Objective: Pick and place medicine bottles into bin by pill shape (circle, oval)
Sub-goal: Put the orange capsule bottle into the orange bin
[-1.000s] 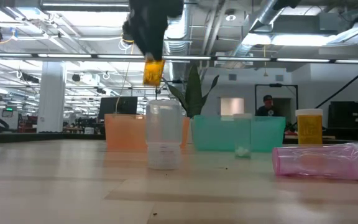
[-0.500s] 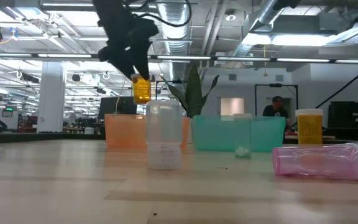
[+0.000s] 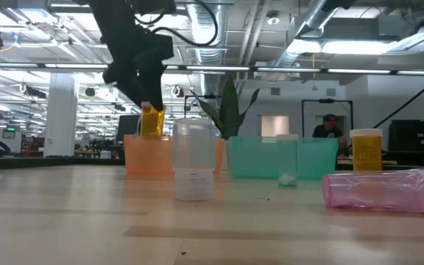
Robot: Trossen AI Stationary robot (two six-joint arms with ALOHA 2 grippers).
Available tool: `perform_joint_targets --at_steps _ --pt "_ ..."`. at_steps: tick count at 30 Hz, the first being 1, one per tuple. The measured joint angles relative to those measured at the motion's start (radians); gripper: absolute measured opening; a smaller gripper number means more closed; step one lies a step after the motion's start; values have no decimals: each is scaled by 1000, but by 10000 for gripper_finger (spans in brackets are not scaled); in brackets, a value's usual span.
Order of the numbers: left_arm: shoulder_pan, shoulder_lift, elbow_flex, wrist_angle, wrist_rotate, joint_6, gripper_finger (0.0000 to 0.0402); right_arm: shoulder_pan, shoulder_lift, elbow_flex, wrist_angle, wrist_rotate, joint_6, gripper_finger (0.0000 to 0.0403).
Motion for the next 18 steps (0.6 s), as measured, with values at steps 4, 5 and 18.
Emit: perform_joint_targets --at_steps 4,5,18 --pt "-1 0 -43 26 0 -20 224 0 0 0 -1 0 0 270" --pt "-1 0 -50 34 -4 -24 224 0 0 0 -1 0 0 270" --pt "5 1 -81 88 -22 -14 224 0 1 0 7 0 -1 270"
